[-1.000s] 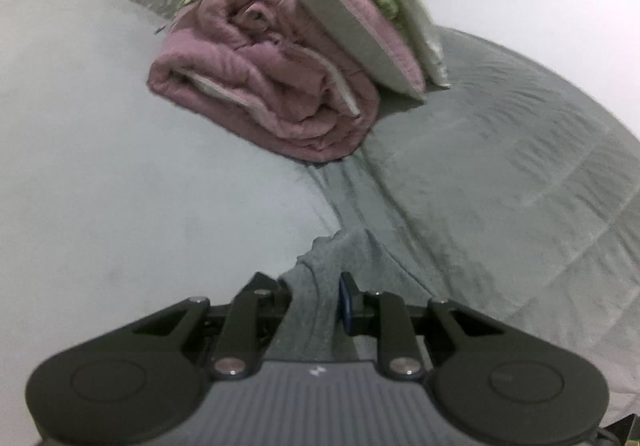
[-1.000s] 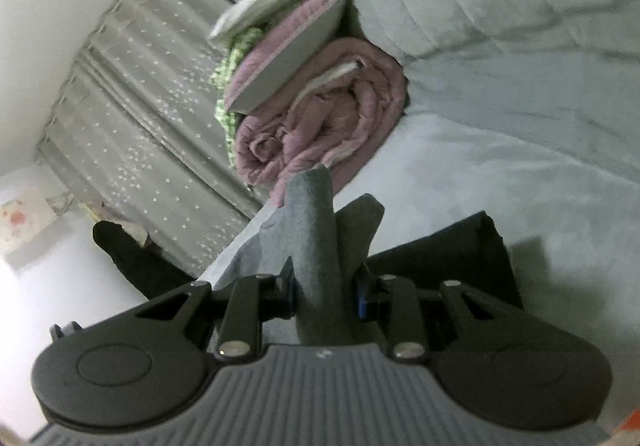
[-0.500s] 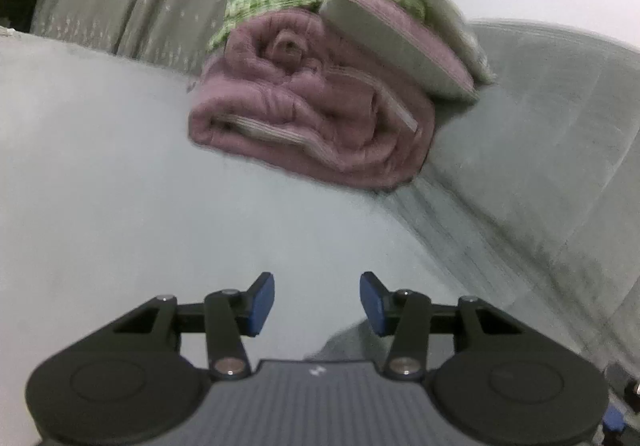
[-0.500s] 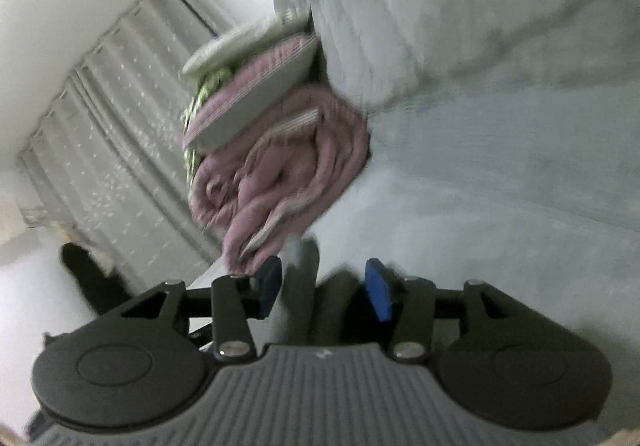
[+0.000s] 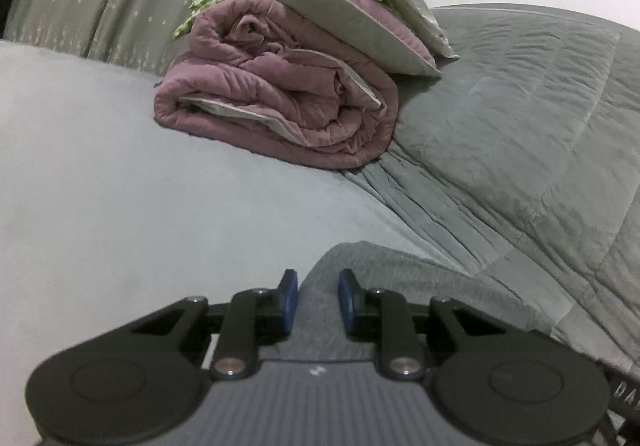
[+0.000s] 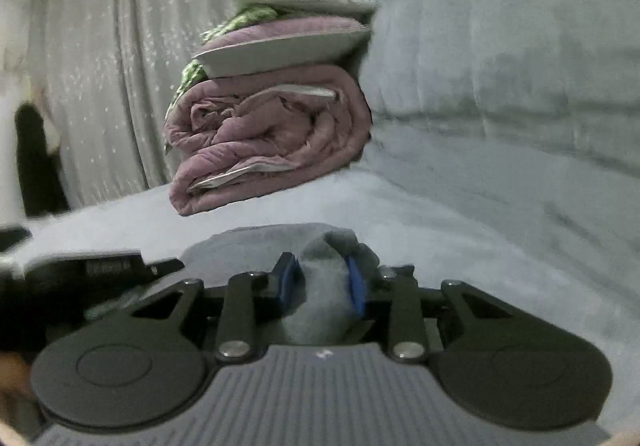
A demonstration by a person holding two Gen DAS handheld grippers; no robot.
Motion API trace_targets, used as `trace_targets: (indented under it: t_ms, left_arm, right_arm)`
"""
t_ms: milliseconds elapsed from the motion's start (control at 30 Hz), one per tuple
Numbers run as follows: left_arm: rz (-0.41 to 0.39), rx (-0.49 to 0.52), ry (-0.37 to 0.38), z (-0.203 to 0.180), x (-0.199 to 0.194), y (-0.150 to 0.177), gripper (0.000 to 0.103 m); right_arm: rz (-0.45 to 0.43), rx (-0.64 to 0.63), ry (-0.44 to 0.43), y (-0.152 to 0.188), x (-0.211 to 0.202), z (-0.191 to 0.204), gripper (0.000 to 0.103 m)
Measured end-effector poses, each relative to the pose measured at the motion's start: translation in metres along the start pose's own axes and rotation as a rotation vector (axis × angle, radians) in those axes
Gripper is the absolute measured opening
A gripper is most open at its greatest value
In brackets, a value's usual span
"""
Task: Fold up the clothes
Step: 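Lower the grey shirt onto the dark clothes stack and open both grippers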
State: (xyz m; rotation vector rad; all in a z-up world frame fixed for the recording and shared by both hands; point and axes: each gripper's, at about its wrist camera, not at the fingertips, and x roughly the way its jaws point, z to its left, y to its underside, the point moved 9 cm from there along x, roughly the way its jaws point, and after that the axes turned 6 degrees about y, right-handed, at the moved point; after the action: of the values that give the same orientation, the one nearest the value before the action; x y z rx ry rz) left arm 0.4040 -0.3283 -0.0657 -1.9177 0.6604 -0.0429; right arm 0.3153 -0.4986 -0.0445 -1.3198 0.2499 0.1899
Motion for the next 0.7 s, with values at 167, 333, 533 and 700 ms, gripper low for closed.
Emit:
trace_targets:
  t_ms: [167, 333, 533, 700]
  left_arm:
    - [-0.001, 0.013, -0.033, -0.003, -0.006, -0.002, 0.03]
    - [0.028, -0.062, -0.076, -0.006, -0.047, 0.0, 0.054]
    - [0.133, -0.169, -0.176, 0.003, -0.109, 0.021, 0.086]
    - [0.2, 0.005, -0.194, -0.003, -0.122, 0.028, 0.094]
  right_arm:
    - [-0.038, 0.003, 0.003, 0.001, -0.012, 0.004, 0.031]
    - [-0.047, 0.036, -0.007, -0.017, -0.027, 0.008, 0.044]
    - [-0.07, 0.091, -0.026, -0.042, -0.047, 0.013, 0.057]
    - [-0.03, 0.089, 0.054, -0.042, -0.05, 0.021, 0.068]
